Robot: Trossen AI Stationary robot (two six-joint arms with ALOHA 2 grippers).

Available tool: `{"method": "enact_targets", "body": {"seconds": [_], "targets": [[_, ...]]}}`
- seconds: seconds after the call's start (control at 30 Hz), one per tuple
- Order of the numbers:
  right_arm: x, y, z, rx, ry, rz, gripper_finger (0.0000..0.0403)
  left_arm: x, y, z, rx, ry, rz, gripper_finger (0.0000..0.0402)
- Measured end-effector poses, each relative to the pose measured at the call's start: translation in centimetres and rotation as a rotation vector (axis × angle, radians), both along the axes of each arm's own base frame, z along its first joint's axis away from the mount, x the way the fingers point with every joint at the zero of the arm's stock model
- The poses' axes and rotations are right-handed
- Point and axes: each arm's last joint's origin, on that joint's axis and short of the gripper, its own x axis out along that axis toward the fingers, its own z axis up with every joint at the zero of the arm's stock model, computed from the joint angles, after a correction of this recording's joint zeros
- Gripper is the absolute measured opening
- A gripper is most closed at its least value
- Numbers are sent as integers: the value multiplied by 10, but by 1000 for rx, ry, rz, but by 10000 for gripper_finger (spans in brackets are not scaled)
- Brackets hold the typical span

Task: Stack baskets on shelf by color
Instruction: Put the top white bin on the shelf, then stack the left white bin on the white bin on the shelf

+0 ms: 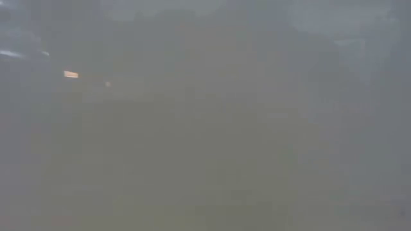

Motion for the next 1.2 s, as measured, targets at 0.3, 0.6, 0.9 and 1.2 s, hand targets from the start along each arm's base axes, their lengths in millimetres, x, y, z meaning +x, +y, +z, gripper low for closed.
{"method": "enact_targets", "body": {"seconds": [0.3,0.6,0.9,1.2], "targets": [[0,0,1,3,-9,0,132,8,-6,1,62,-25,-7,72],[0,0,1,6,-10,1,132,8,-5,-1,41,-18,67,112],[0,0,0,-25,6,6,132,-51,-36,53,153,45,212,113],[0,0,1,-58,6,10,132,-111,-123,31,-164,231,575,113]]}}
